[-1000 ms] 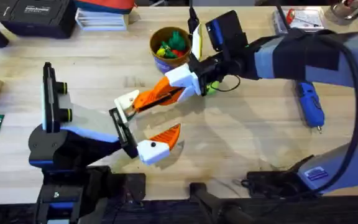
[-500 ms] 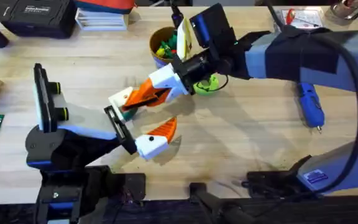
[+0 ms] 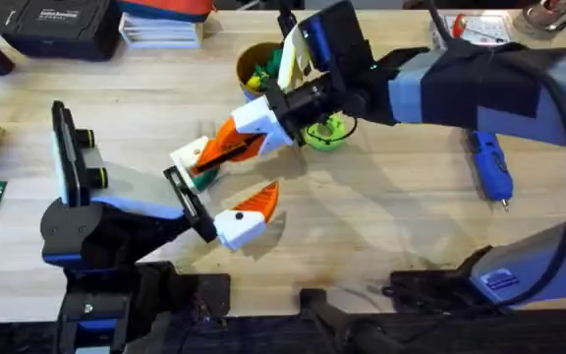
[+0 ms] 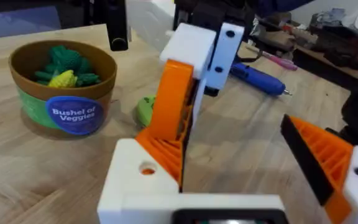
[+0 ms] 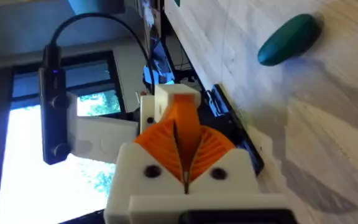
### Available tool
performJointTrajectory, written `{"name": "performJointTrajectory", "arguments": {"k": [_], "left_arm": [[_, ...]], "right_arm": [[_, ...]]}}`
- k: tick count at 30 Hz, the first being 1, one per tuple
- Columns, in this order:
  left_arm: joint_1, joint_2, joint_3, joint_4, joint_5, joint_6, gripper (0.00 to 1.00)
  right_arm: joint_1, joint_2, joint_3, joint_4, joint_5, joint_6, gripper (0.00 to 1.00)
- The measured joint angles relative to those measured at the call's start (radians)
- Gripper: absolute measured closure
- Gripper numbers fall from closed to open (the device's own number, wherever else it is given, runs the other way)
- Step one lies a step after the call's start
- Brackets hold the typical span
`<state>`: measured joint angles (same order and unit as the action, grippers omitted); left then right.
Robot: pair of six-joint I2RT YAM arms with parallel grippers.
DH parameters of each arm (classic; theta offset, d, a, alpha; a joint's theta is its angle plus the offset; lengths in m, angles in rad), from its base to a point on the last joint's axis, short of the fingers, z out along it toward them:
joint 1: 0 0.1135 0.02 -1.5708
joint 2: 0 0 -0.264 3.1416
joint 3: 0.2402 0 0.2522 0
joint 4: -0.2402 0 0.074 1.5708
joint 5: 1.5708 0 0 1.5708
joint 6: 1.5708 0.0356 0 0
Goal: Pick up the gripper from the table and insert it into the empty holder that is missing its gripper. Then pick up a screw, insert it into the mounting hole, and use the screwdriver to tighten it. Finally, clean up the table by picking up the vegetable and placing it into the bucket.
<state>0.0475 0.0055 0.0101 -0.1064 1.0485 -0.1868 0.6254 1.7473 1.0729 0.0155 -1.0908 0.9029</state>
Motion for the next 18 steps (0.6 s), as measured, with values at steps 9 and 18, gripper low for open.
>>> {"name": "performJointTrajectory", "arguments": {"k": [9,18], "left_arm": [[0.0,0.0,0.0,-0.003,-0.024,0.004,0.015],[0.001,0.0,0.0,-0.01,-0.027,-0.01,0.014]], "right_arm": [[0.01,0.0,0.0,0.059,0.072,0.048,0.995],[0.041,0.0,0.001,0.073,0.127,0.055,0.995]]}}
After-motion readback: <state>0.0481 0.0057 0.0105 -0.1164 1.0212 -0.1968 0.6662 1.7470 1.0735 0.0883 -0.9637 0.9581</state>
